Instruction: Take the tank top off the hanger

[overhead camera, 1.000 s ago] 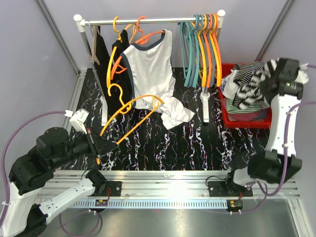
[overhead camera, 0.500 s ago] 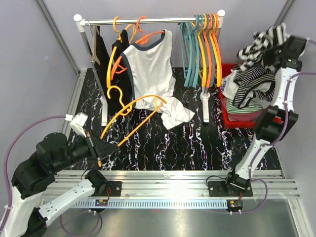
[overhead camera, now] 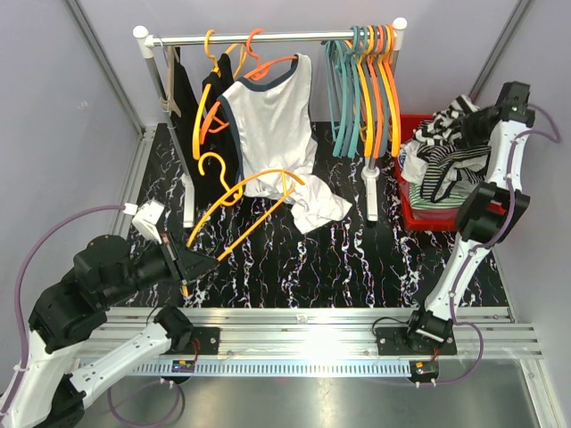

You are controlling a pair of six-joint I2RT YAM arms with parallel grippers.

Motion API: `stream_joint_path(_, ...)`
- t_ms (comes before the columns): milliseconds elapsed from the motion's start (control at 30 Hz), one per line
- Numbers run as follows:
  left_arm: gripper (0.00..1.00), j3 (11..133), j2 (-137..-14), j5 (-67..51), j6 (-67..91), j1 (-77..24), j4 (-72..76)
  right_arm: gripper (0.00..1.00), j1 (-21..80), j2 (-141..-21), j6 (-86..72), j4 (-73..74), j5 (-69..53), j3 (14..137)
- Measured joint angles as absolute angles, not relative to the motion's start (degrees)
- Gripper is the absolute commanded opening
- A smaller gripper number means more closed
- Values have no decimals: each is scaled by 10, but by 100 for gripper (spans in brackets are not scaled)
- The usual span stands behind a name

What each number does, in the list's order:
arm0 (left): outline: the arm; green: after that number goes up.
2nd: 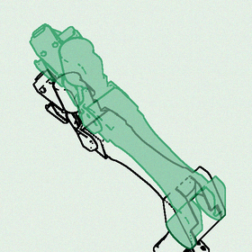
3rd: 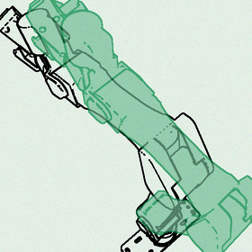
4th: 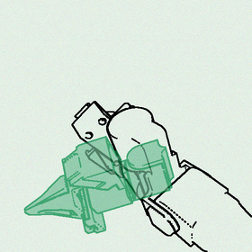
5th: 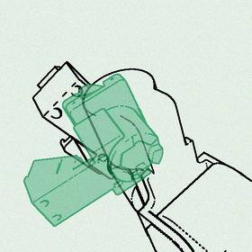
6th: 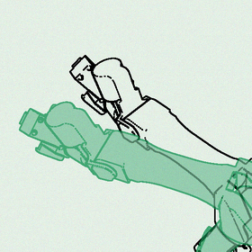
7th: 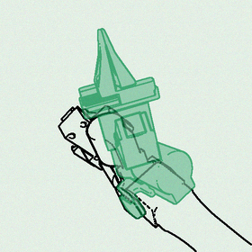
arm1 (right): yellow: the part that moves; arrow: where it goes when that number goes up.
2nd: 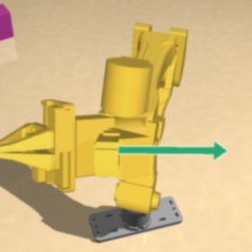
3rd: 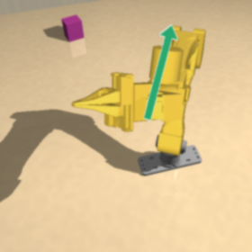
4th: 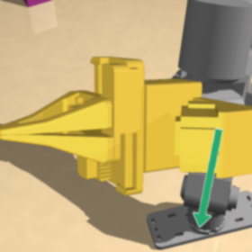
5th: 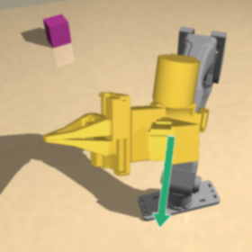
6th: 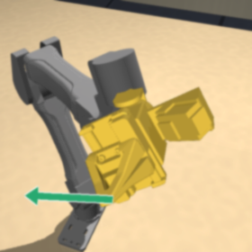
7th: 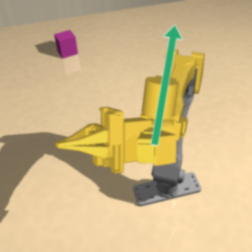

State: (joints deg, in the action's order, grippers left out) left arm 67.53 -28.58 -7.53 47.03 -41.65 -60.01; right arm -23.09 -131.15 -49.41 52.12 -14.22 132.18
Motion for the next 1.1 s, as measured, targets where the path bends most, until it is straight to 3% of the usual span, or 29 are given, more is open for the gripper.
stream_joint_path(33, 0, 677, -291, -75, 468, -416, -600, 66, -231, -1312, -486, 544, -141, 1359)
stream_joint_path(67, 0, 680, -295, -75, 466, -416, -600, 99, -231, -1314, -479, 562, -141, 1393)
stream_joint_path(200, 0, 699, -313, -76, 452, -416, -603, 100, -234, -1288, -456, 582, -131, 1497)
stream_joint_path(433, 0, 718, -312, -86, 432, -416, -612, 100, -256, -1131, -429, 599, -118, 1455)
stream_joint_path(700, 0, 718, -271, -139, 424, -416, -627, 100, -230, -828, -408, 557, -255, 1175)
stream_joint_path(867, 0, 719, -248, -211, 432, -417, -636, 100, -60, -632, -384, 462, -421, 1010)
stream_joint_path(1100, 0, 676, -171, -344, 497, -418, -607, 100, 13, -436, -312, 468, -573, 881)
